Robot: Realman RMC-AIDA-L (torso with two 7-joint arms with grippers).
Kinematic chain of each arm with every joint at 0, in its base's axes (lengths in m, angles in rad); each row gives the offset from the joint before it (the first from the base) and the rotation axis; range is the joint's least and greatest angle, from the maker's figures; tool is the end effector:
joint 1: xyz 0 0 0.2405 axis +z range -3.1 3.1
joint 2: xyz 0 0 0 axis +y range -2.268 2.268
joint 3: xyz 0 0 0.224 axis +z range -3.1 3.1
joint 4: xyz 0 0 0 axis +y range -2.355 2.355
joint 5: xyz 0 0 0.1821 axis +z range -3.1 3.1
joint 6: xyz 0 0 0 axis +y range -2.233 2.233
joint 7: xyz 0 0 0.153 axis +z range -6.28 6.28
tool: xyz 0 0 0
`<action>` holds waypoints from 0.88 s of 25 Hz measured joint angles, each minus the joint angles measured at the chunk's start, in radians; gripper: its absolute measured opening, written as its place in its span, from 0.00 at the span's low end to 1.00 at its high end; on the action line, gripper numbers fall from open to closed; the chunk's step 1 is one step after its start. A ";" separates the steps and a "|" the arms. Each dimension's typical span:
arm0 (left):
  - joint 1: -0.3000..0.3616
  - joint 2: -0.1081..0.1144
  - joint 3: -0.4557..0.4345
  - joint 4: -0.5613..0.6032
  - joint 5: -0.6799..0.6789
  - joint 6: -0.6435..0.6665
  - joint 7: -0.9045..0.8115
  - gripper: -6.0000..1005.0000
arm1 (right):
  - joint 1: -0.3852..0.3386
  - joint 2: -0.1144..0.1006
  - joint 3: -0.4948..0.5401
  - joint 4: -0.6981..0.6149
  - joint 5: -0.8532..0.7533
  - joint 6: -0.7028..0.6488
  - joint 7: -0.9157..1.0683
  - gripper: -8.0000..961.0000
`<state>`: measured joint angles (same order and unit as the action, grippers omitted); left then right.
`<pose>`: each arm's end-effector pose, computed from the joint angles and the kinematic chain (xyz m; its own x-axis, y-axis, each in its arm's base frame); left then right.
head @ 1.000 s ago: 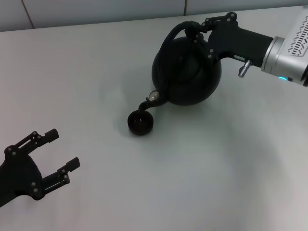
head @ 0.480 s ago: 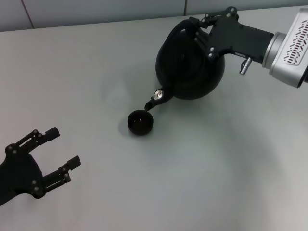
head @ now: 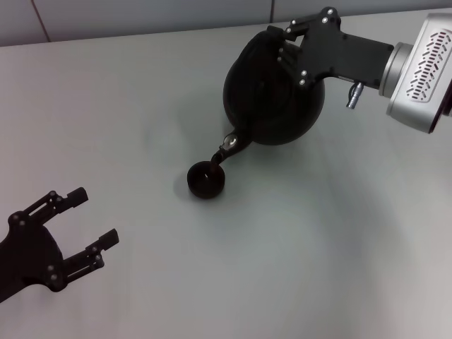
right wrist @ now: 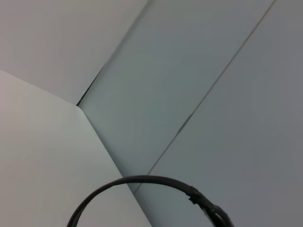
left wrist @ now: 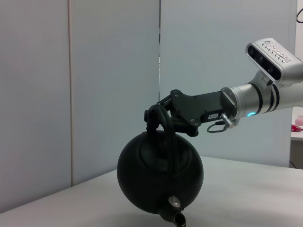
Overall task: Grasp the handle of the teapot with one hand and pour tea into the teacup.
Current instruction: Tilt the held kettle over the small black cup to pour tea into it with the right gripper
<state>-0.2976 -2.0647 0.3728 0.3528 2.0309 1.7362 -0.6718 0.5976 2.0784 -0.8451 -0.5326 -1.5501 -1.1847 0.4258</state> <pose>-0.2700 0.2112 0.0031 0.7614 0.0414 0.6470 0.3626 -0.8545 -0.3720 0.1953 0.3591 0.0114 0.8943 0.4004 -0.1998 0.1277 -0.6562 -0.7437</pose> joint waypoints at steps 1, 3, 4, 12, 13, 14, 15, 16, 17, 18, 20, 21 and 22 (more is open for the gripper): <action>0.000 0.000 0.000 0.000 0.000 0.000 0.000 0.79 | 0.000 0.000 0.000 -0.001 0.000 0.000 -0.004 0.10; 0.000 0.000 0.000 0.000 0.000 0.000 0.000 0.79 | 0.000 0.001 0.000 -0.002 0.000 0.001 -0.008 0.10; 0.000 0.000 0.000 0.000 0.000 0.000 0.000 0.79 | 0.001 0.001 -0.001 -0.003 -0.001 0.001 -0.015 0.10; -0.005 -0.001 0.000 0.000 0.000 0.001 -0.002 0.79 | 0.003 0.002 -0.003 -0.005 -0.001 0.003 -0.035 0.10; -0.005 -0.001 0.000 0.000 0.000 0.001 -0.002 0.79 | 0.004 0.003 -0.006 -0.005 -0.001 0.004 -0.037 0.10; -0.005 -0.001 -0.002 0.000 0.000 0.002 -0.003 0.79 | 0.005 0.003 -0.017 -0.006 -0.001 0.010 -0.039 0.10; -0.005 -0.001 -0.002 0.000 0.000 0.002 -0.003 0.79 | 0.005 0.003 -0.023 -0.007 -0.001 0.014 -0.040 0.10; -0.005 -0.001 -0.002 0.000 0.000 0.002 -0.003 0.79 | 0.006 0.003 -0.026 -0.008 -0.001 0.017 -0.041 0.10; -0.005 -0.001 -0.002 0.000 0.000 0.002 -0.003 0.79 | 0.007 0.003 -0.029 -0.008 -0.001 0.018 -0.041 0.10; -0.005 -0.001 -0.003 0.000 0.000 0.003 -0.002 0.79 | 0.008 0.003 -0.030 -0.008 -0.001 0.019 -0.041 0.10; -0.005 -0.001 -0.003 0.000 0.000 0.003 -0.002 0.79 | 0.009 0.003 -0.030 -0.008 -0.001 0.019 -0.041 0.10; -0.005 -0.001 -0.003 0.000 0.000 0.003 -0.002 0.79 | 0.010 0.003 -0.030 -0.008 -0.001 0.019 -0.041 0.10; -0.005 -0.001 -0.003 0.000 0.000 0.003 -0.002 0.79 | 0.010 0.003 -0.031 -0.008 -0.001 0.019 -0.041 0.10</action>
<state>-0.3022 -2.0661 0.3697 0.3528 2.0309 1.7395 -0.6739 0.6078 2.0815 -0.8756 -0.5410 -1.5508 -1.1656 0.3844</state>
